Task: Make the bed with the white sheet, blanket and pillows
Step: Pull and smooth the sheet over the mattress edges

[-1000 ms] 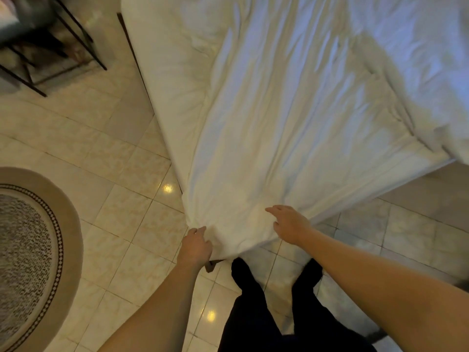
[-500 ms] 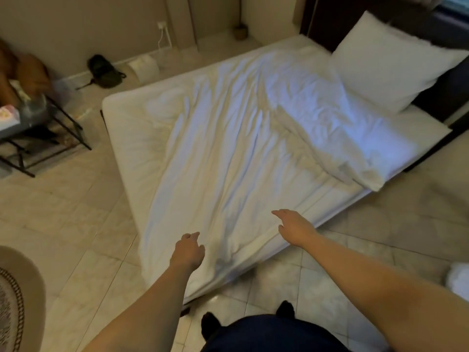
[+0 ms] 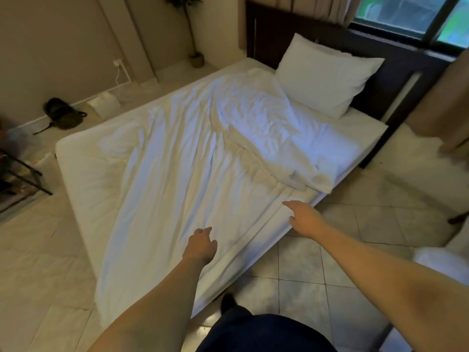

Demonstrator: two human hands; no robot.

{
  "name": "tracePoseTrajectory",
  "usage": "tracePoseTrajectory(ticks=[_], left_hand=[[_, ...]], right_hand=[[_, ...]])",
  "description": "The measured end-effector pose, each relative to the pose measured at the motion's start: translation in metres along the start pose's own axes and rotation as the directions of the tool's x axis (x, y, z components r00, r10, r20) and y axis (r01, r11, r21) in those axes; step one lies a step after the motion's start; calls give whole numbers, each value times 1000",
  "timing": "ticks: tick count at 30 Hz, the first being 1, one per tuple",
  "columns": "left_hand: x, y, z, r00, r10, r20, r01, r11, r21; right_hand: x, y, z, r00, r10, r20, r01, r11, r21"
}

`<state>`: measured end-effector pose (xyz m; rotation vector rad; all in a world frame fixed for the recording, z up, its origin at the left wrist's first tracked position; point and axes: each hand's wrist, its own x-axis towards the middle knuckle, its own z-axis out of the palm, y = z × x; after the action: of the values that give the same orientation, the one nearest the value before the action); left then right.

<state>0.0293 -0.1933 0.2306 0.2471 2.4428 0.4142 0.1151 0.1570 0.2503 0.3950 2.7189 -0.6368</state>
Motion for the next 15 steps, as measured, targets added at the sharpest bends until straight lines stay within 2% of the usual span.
tracePoseTrajectory(ticks=[8,15], left_hand=[[84,68,-4,996,70,57,-74,995,69],[171,159,-10,982,126,142,-140,986,91]], right_hand=[[28,74,-30,989,124,-79,-113,984,137],[71,130,-83,966,230,-117,-221,972,85]])
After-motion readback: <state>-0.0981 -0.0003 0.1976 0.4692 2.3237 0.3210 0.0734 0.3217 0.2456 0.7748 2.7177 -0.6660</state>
